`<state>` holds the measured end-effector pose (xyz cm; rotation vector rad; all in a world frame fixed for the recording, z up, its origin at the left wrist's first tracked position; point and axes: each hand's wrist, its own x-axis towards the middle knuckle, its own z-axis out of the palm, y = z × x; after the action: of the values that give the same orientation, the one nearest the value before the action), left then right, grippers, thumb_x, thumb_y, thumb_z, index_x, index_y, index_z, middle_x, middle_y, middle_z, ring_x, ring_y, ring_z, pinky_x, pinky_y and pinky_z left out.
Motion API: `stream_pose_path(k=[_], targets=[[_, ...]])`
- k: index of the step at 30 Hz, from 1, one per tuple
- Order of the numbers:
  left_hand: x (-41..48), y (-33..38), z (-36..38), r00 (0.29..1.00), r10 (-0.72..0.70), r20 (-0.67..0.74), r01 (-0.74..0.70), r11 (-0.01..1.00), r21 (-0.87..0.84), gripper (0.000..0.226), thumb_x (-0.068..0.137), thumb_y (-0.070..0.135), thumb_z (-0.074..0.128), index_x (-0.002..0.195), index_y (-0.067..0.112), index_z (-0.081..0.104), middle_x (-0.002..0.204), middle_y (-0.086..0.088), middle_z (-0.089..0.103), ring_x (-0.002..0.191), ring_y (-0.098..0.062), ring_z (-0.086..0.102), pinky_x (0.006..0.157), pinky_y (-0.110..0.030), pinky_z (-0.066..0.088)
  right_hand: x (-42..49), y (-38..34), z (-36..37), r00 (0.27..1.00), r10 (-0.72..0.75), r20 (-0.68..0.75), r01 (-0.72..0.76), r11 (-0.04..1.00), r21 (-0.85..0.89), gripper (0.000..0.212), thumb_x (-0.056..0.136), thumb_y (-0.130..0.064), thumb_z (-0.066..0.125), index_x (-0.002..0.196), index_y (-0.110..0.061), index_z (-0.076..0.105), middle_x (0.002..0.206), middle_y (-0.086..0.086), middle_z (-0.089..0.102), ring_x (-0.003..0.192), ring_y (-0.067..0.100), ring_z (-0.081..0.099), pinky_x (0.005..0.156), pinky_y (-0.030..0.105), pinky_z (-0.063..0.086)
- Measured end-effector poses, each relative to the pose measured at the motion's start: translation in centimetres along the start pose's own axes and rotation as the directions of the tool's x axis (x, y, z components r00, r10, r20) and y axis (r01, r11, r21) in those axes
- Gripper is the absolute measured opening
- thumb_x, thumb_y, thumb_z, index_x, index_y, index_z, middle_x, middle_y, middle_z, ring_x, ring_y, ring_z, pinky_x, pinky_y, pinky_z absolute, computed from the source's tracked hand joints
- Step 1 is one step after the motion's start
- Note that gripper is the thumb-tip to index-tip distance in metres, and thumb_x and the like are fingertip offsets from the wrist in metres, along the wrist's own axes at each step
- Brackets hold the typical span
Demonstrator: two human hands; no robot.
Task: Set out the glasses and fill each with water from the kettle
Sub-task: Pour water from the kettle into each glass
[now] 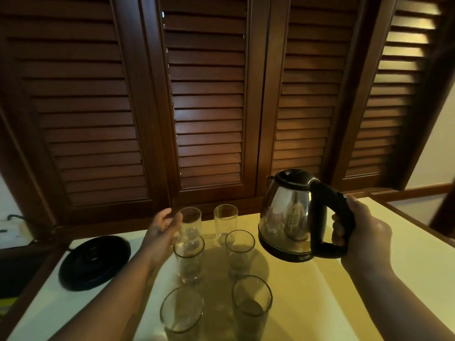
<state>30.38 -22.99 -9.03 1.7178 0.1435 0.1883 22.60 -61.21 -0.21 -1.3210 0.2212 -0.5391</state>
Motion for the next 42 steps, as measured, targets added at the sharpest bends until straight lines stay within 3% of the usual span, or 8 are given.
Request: stream_pose_path(k=[2, 5, 8, 10, 16, 24, 31, 42], targets=[[0.0, 0.6, -0.4, 0.993, 0.076, -0.09, -0.069, 0.994, 0.081, 0.081, 0.082, 0.073, 0.056, 0.149, 0.029, 0.044, 0.141, 0.003, 0.057, 0.129, -0.023, 0.057, 0.088, -0.03, 0.047, 0.1, 0.0, 0.0, 1.0, 0.005, -0.005, -0.005, 1.0, 0.008, 0.04, 0.1, -0.043, 0.059, 0.084, -0.008, 0.07, 0.062, 0.008, 0.054, 0.056, 0.024, 0.049, 0.062, 0.038, 0.039], [-0.4, 2.5, -0.8, 0.899, 0.384, -0.21, -0.281, 0.874, 0.396, 0.053, 0.092, 0.051, 0.062, 0.136, 0.021, 0.056, 0.132, 0.004, 0.058, 0.125, -0.017, 0.054, 0.097, -0.035, 0.044, 0.1, 0.0, -0.1, 1.0, 0.005, -0.013, -0.005, 1.0, 0.007, 0.04, 0.101, -0.041, 0.059, 0.082, -0.008, 0.069, 0.064, 0.011, 0.054, 0.057, 0.025, 0.048, 0.063, 0.039, 0.039], [-0.8, 5.3, -0.1, 0.75, 0.654, -0.1, -0.473, 0.635, 0.61, 0.045, 0.089, 0.037, 0.074, 0.127, 0.016, 0.062, 0.128, 0.003, 0.058, 0.122, -0.012, 0.051, 0.1, -0.035, 0.044, 0.2, 0.2, -0.4, 1.0, -0.01, -0.011, 0.01, 1.0, -0.009, 0.041, 0.101, -0.041, 0.059, 0.079, -0.008, 0.069, 0.063, 0.011, 0.054, 0.058, 0.027, 0.048, 0.065, 0.041, 0.039], [-0.5, 7.2, 0.9, 0.731, 0.681, 0.048, -0.548, 0.543, 0.636, 0.049, 0.085, 0.024, 0.079, 0.13, 0.02, 0.061, 0.131, 0.004, 0.056, 0.125, -0.01, 0.048, 0.105, -0.035, 0.043, 0.2, 0.4, -0.6, 1.0, -0.013, -0.004, 0.013, 1.0, -0.009, 0.042, 0.101, -0.041, 0.059, 0.077, -0.007, 0.069, 0.062, 0.011, 0.054, 0.058, 0.027, 0.048, 0.065, 0.041, 0.04], [2.5, 10.3, 5.9, 0.788, 0.339, 0.515, -0.616, 0.411, 0.672, 0.095, 0.068, 0.04, 0.091, 0.15, 0.031, 0.043, 0.151, 0.006, 0.04, 0.138, -0.017, 0.04, 0.114, -0.042, 0.042, 0.2, 0.8, -1.3, 1.0, -0.007, 0.003, 0.007, 1.0, -0.013, 0.041, 0.102, -0.033, 0.059, 0.073, -0.006, 0.069, 0.056, 0.01, 0.054, 0.054, 0.028, 0.047, 0.063, 0.038, 0.04], [6.5, 11.5, 10.8, 0.821, -0.186, 0.539, -0.507, 0.197, 0.839, 0.116, 0.06, 0.039, 0.098, 0.156, 0.027, 0.035, 0.155, -0.003, 0.045, 0.138, -0.027, 0.048, 0.106, -0.042, 0.048, 0.2, 1.2, -1.8, 1.0, 0.001, 0.006, -0.001, 0.998, -0.063, 0.044, 0.102, -0.032, 0.06, 0.073, -0.002, 0.071, 0.058, 0.013, 0.057, 0.056, 0.029, 0.051, 0.065, 0.04, 0.043], [6.3, 12.4, 12.1, 0.809, -0.272, 0.521, -0.469, 0.235, 0.851, 0.063, 0.066, 0.022, 0.096, 0.117, 0.014, 0.061, 0.115, -0.002, 0.064, 0.1, -0.022, 0.061, 0.091, -0.044, 0.055, 0.0, 1.4, -2.3, 1.0, 0.001, 0.014, 0.0, 0.997, -0.082, 0.045, 0.102, -0.032, 0.06, 0.073, 0.0, 0.072, 0.055, 0.011, 0.056, 0.055, 0.029, 0.05, 0.065, 0.04, 0.043], [6.2, 11.2, 11.8, 0.842, -0.222, 0.492, -0.375, 0.415, 0.829, 0.066, 0.067, 0.014, 0.095, 0.123, 0.022, 0.06, 0.11, 0.005, 0.059, 0.106, -0.021, 0.06, 0.091, -0.041, 0.057, 0.2, 1.9, -3.0, 1.0, 0.005, 0.014, -0.004, 0.995, -0.104, 0.049, 0.102, -0.033, 0.059, 0.074, 0.005, 0.071, 0.057, 0.015, 0.058, 0.053, 0.029, 0.051, 0.067, 0.041, 0.044]])
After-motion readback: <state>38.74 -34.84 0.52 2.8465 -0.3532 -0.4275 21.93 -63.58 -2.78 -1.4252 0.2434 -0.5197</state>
